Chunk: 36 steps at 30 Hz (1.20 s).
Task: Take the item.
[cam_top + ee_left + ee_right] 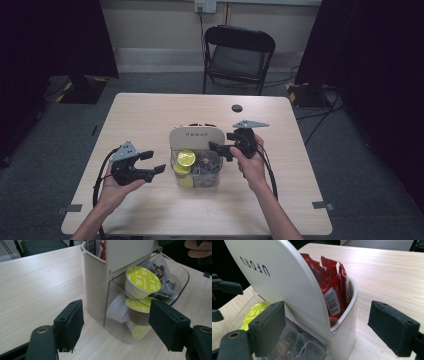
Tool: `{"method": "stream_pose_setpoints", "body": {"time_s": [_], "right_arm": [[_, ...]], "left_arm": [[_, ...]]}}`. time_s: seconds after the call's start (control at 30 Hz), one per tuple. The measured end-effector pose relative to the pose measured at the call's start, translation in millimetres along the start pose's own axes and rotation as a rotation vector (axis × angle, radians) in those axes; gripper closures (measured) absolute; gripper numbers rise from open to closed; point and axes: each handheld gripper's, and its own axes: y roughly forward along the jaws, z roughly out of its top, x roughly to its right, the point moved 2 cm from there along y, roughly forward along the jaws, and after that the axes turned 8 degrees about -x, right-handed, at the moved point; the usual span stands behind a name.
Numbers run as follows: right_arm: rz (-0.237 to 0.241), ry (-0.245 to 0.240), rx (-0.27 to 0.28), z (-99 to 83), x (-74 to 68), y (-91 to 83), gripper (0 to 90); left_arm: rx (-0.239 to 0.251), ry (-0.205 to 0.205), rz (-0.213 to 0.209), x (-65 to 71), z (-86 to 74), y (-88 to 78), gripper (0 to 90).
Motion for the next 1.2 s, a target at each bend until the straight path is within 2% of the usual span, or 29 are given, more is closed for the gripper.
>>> {"method": "stream_pose_setpoints", "body": {"time_s": [0.1, 0.2, 0.33, 0.5, 0.53, 0.63, 0.73, 0.77, 0.83, 0.93, 0.97, 1.07, 1.2], "right_arm": [[0.008, -0.004, 0.000, 0.6, 0.0, 1.6, 13.4], [0.013, -0.010, 0.009, 1.1, -0.1, 1.3, 13.6], [0.013, -0.013, 0.014, 2.3, -0.5, 1.3, 13.6], [0.017, -0.012, 0.013, 2.4, -0.2, 1.2, 13.6], [0.016, -0.014, 0.014, 2.4, -0.3, 1.3, 13.6], [0.022, -0.016, 0.019, 2.4, -0.6, 2.0, 13.6], [0.022, -0.019, 0.021, 2.7, -1.5, 2.3, 13.8], [0.022, -0.019, 0.021, 2.7, -1.5, 2.3, 13.8], [0.024, -0.018, 0.021, 2.7, -1.4, 2.4, 13.8], [0.021, -0.020, 0.021, 3.0, -1.7, 2.2, 14.0], [0.014, -0.023, 0.025, 3.6, -1.9, 1.3, 14.0], [0.014, -0.023, 0.030, 4.0, -1.8, 0.2, 13.9], [0.012, -0.021, 0.029, 3.9, -2.4, 0.9, 13.9]], "left_arm": [[0.010, -0.001, -0.012, 3.1, 5.3, 0.5, 27.9], [0.006, 0.032, -0.016, 6.9, 12.2, 2.9, 29.1], [0.017, 0.040, -0.025, 11.8, 23.9, 8.3, 28.6], [0.018, 0.076, -0.047, 21.2, 36.2, 16.8, 30.5], [0.014, 0.074, -0.059, 23.2, 37.3, 19.6, 30.6], [-0.021, 0.104, -0.052, 26.6, 39.5, 30.7, 32.0], [-0.024, 0.108, -0.060, 28.0, 40.2, 35.6, 31.9], [-0.020, 0.092, -0.074, 28.2, 40.5, 37.8, 31.9], [-0.023, 0.083, -0.068, 27.1, 41.8, 41.3, 31.9], [-0.037, 0.105, -0.079, 28.5, 43.0, 46.0, 33.4], [-0.044, 0.116, -0.066, 29.5, 42.9, 46.4, 33.3], [-0.039, 0.108, -0.078, 30.8, 41.5, 49.6, 33.3], [-0.054, 0.123, -0.065, 32.1, 40.7, 51.7, 33.4]]}}
